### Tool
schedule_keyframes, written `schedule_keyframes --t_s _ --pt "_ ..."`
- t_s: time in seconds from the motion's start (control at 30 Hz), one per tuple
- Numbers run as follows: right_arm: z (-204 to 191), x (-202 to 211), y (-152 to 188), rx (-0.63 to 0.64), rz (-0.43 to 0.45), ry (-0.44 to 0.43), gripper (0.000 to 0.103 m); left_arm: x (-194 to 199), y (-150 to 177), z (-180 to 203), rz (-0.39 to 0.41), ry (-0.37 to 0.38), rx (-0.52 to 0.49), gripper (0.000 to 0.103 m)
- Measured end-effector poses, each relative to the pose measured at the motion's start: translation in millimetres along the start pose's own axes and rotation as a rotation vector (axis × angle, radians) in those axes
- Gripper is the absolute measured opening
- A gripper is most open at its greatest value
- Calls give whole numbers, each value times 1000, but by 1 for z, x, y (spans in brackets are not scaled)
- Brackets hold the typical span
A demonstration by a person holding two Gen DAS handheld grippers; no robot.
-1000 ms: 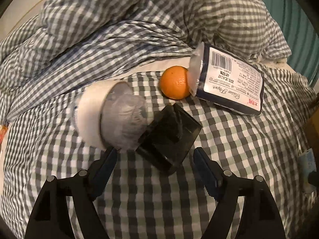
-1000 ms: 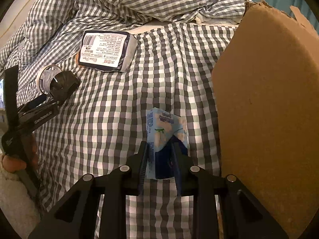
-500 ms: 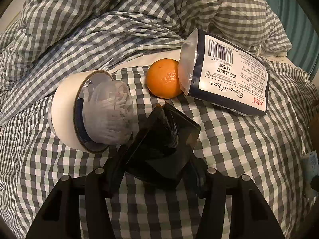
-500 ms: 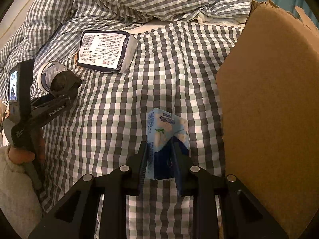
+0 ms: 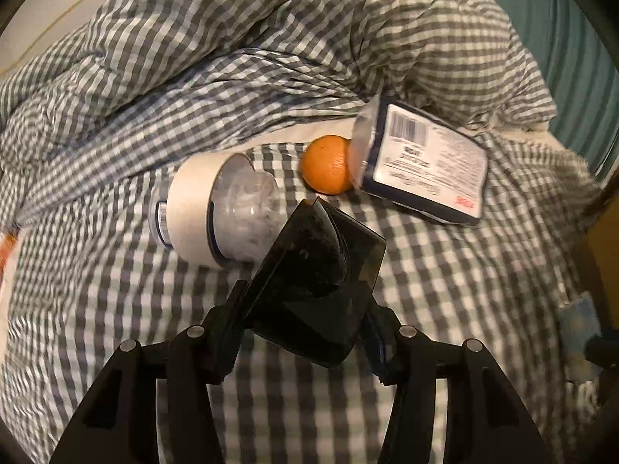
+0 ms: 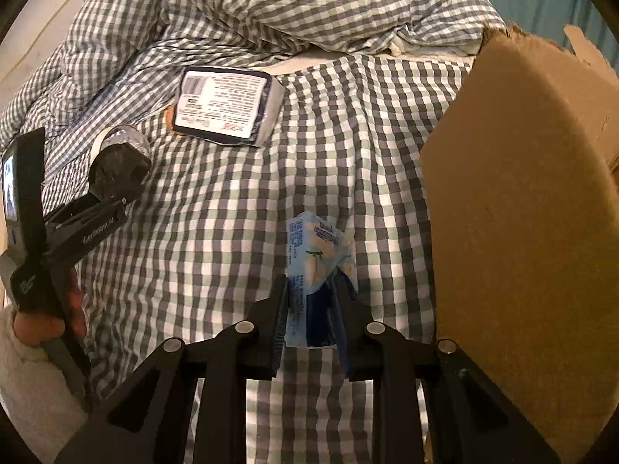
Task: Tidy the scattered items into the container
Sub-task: 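Carry black case with left gripper while right carries tissue pack into box, release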
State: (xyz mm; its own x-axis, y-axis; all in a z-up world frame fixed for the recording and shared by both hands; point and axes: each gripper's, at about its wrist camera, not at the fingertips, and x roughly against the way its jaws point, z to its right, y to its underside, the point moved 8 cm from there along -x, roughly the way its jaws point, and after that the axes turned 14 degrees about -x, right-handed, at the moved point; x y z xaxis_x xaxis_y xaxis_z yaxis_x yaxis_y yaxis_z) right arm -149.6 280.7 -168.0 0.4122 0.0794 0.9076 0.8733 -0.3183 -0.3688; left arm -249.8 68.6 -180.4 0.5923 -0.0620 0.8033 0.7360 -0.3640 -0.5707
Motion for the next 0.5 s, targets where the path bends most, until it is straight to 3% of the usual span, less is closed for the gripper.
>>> schedule_keyframes --t_s 0.17,0.5 --pt "-12 16 6 28 17 9 20 26 5 5 29 30 7 54" --pt "-47 66 16 102 96 -22 20 92 10 -5 105 20 24 54"
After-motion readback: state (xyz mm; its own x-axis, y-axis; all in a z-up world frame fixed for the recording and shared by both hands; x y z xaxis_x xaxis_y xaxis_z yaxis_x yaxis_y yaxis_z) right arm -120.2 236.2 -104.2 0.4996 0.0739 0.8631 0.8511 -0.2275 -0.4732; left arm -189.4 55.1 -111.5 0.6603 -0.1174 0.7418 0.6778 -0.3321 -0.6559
